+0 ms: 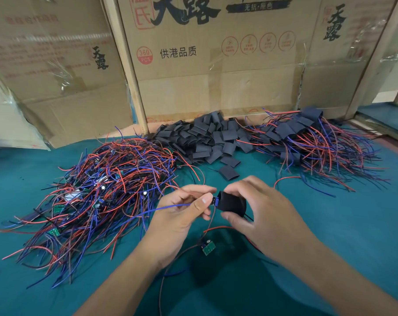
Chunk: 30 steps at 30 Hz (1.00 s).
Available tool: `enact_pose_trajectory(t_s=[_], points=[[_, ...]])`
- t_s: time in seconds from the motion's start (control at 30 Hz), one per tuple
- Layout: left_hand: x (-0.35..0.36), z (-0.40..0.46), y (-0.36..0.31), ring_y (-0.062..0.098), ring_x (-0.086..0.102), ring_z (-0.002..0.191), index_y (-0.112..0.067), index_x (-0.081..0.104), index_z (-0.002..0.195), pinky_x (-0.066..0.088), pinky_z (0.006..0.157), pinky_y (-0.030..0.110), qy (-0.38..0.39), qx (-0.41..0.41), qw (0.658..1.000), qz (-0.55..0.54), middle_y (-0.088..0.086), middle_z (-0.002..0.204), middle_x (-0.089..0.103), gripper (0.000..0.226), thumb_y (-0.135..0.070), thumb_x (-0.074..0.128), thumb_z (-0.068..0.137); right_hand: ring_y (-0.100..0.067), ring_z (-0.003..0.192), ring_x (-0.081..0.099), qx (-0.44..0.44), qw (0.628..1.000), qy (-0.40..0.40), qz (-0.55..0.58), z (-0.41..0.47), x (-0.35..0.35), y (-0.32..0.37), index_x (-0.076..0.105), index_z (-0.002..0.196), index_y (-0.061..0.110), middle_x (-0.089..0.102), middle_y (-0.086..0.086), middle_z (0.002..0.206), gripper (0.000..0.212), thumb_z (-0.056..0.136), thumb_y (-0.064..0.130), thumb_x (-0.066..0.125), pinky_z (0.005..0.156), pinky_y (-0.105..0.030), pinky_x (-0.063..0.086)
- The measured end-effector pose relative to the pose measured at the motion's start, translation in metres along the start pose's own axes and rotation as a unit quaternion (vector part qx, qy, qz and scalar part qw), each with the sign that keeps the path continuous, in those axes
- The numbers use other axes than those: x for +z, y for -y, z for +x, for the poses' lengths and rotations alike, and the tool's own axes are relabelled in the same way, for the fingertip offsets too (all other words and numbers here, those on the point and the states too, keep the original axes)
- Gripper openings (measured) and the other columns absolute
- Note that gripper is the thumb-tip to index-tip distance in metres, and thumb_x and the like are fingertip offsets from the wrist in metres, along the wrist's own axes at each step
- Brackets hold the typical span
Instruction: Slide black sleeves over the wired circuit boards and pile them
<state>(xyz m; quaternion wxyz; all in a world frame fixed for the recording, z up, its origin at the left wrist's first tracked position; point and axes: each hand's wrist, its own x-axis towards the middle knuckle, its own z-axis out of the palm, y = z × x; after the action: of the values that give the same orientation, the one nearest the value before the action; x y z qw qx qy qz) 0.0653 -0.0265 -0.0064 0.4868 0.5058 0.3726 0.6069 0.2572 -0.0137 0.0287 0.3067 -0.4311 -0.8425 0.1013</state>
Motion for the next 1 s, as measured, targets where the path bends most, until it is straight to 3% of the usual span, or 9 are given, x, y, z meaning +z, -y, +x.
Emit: enact_pose_trajectory(t_s=[0.27,0.4,0.5,0.63,0.73,1.0], points=[[0.005,0.0,0.002,0.02,0.057,0.062,-0.014,0.072,0.084,0.05,0.065,0.025,-0.038,-0.008,0.999,0.0,0.009,0.072,0.062,0.021,-0.03,0.08,0.073,-0.015,0.087,0.051,-0.018,0.999,0.003,-0.04,-0.001,-0.001,0.004,0.065,0.109,0.025,0.062,0.006,0.1,0.027,0.084,0.032,0.073,0.076,-0.03,0.034],[0.008,-0.002,0.002,0.019,0.054,0.058,-0.008,0.069,0.083,0.049,0.058,0.026,-0.048,-0.006,0.998,0.041,0.006,0.067,0.06,0.02,-0.024,0.081,0.08,-0.02,0.085,0.059,-0.032,0.995,0.024,-0.092,-0.001,0.0,0.006,0.067,0.107,0.022,0.065,0.005,0.095,0.029,0.082,0.033,0.076,0.079,-0.035,0.041],[0.01,-0.002,0.002,0.023,0.056,0.059,-0.001,0.066,0.087,0.05,0.057,0.028,-0.058,-0.035,0.998,0.002,0.01,0.067,0.059,0.022,-0.019,0.077,0.082,-0.021,0.087,0.059,-0.036,0.995,0.024,-0.093,0.001,0.0,0.006,0.066,0.109,0.022,0.065,0.005,0.097,0.029,0.084,0.034,0.074,0.079,-0.034,0.041],[0.01,0.0,0.001,0.023,0.056,0.058,-0.006,0.065,0.081,0.05,0.055,0.029,-0.048,-0.062,0.996,-0.034,0.014,0.068,0.059,0.007,-0.009,0.071,0.08,-0.016,0.098,0.055,-0.031,0.997,0.024,-0.065,0.002,-0.002,0.001,0.062,0.117,0.028,0.061,0.009,0.107,0.03,0.089,0.039,0.067,0.078,-0.027,0.037],[0.011,-0.001,0.0,0.022,0.053,0.054,-0.003,0.059,0.083,0.047,0.051,0.026,-0.031,-0.093,0.995,-0.033,0.013,0.065,0.057,0.02,-0.004,0.077,0.074,-0.012,0.102,0.053,-0.035,0.997,0.039,-0.063,0.001,0.0,0.001,0.059,0.12,0.029,0.058,0.011,0.11,0.033,0.089,0.04,0.065,0.076,-0.024,0.036],[0.009,-0.002,-0.001,0.021,0.056,0.053,0.002,0.06,0.093,0.052,0.052,0.027,-0.024,-0.152,0.985,-0.074,0.018,0.069,0.062,0.025,-0.01,0.071,0.073,-0.009,0.104,0.054,-0.041,0.997,0.057,-0.027,0.001,0.003,-0.003,0.059,0.12,0.031,0.058,0.014,0.11,0.035,0.088,0.043,0.067,0.081,-0.029,0.046]])
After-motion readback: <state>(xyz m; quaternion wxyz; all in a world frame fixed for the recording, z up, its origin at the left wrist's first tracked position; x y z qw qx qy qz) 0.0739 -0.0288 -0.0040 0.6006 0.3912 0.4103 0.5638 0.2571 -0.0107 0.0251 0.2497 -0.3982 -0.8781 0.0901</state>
